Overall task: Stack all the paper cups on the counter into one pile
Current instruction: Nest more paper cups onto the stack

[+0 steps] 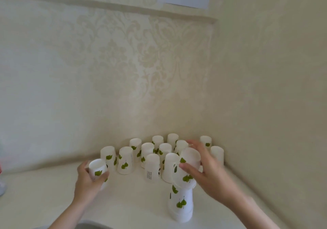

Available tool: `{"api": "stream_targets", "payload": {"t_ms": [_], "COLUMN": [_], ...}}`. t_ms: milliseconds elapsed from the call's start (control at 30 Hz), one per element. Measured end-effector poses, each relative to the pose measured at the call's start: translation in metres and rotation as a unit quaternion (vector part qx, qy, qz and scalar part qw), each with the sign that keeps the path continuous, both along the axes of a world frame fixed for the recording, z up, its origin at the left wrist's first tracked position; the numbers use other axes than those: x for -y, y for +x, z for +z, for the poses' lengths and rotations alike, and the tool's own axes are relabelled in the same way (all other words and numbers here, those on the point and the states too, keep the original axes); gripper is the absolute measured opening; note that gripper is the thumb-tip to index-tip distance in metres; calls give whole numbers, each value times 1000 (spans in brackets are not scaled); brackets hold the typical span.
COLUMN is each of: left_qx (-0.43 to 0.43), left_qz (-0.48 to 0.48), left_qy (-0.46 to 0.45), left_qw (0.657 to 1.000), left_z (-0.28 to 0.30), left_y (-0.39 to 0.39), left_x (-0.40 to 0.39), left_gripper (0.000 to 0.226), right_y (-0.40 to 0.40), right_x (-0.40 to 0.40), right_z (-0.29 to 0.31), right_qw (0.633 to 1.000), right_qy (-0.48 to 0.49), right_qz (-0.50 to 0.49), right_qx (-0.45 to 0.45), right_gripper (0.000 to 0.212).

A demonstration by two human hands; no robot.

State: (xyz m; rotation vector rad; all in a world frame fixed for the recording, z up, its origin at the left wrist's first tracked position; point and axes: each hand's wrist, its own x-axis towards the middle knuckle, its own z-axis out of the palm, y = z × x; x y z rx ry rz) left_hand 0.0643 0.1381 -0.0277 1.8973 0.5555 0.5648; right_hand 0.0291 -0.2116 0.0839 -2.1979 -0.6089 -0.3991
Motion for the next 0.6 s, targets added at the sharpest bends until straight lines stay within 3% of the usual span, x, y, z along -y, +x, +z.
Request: {"api": "stream_targets", "payload": {"t_ms": [167, 267, 433, 600], "left_qx": [9, 92, 224, 180], "left_qz": [2, 1, -136, -294], "left_qy": [-13, -41, -88, -100], "left_qw": [1000, 995, 961, 933], "left_z": [-1, 25, 95, 119], "left_y": [-5, -16, -35, -39], "left_x": [3, 22, 86, 146], "left_gripper": [59, 49, 46, 49], "right_y": [-2, 4, 9, 5], "right_x": [-9, -10, -14, -11], "right_z": [-23, -39, -65, -83], "right_qw": [999, 998, 993, 981], "right_qy": [-35, -17, 17, 89], "right_qz": [0, 4, 2, -20], "right_qx": [-25, -67, -114, -170], "right_gripper": [65, 70, 77, 71]}}
